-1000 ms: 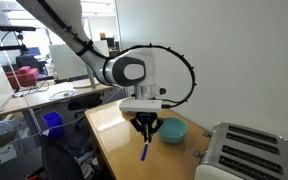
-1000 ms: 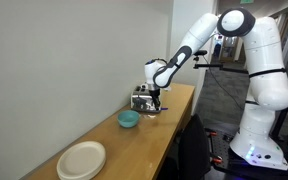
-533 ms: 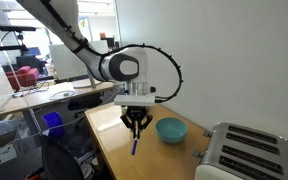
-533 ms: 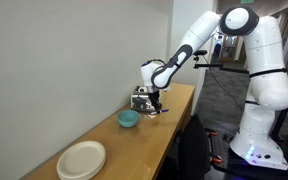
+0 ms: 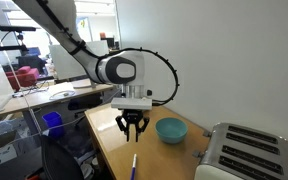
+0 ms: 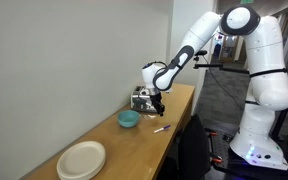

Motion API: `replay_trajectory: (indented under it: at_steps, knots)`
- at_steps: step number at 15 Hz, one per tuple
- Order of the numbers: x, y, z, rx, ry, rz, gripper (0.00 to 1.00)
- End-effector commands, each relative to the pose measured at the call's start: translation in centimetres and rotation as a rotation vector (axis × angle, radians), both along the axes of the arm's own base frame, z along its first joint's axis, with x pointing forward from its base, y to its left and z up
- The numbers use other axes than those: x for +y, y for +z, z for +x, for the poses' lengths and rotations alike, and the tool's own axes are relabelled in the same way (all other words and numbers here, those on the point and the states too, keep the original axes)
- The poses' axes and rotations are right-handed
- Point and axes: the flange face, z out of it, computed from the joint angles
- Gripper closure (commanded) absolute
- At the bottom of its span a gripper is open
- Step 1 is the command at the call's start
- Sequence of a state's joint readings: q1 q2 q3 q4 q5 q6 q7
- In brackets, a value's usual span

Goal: Remove the marker from the bowl and put it on the table

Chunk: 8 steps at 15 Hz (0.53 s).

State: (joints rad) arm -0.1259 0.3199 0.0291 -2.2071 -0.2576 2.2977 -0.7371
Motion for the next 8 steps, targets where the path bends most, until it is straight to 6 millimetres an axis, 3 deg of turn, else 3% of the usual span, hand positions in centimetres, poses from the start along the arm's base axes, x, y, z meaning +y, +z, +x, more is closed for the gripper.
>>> replay_trajectory:
  at_steps: [1, 5, 8]
  knots:
    - [-0.7, 0.5, 1.0, -0.105, -0.033, -0.005, 0.32]
    - [-2.3, 1.8, 2.3, -0.13, -0.092, -0.018, 0.04]
    - [-3.4, 3.5, 2.8, -0.168, -0.092, -0.012, 0.0]
